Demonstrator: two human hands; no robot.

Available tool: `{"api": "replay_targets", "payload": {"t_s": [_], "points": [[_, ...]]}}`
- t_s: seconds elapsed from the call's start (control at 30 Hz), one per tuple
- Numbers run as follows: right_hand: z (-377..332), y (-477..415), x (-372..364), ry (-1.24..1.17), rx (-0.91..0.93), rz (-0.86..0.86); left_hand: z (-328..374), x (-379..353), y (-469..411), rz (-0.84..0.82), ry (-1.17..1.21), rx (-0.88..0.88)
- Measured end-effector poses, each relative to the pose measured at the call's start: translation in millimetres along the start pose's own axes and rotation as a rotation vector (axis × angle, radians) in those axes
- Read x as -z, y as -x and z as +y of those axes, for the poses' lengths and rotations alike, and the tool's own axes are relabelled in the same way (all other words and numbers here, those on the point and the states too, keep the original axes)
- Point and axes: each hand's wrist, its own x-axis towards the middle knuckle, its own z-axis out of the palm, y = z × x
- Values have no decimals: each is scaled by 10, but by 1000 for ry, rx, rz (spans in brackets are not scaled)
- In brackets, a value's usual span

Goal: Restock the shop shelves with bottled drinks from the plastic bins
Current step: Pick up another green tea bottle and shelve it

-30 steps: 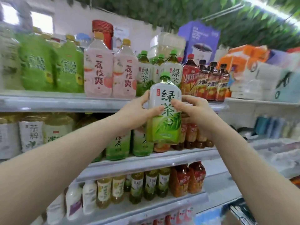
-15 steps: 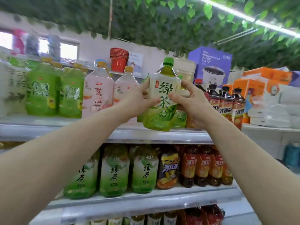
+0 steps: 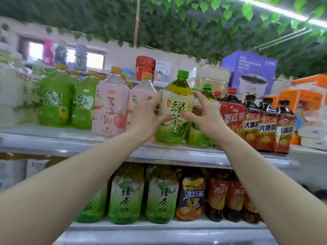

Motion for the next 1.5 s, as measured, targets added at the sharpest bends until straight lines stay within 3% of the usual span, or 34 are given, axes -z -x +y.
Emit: {"api": "replay_targets", "payload": {"t_s": [0.4,0.63,0.8,1.03,1.5], "points": [[-86,-56,-73,222,24,178,-41,-120,30,114,-170,-47],[-55,-2,-246,329,47,240,-90,-181,192,131,-475,-147],[33,94,-324,415,118,289,-191,-246,318,48,-332,-68],[248,361,-498,470,192,279,-182,-260,442,53,-408,-116],[337,313,-525,612,163,267,-299,-443,342,-31,-492,-146]]}}
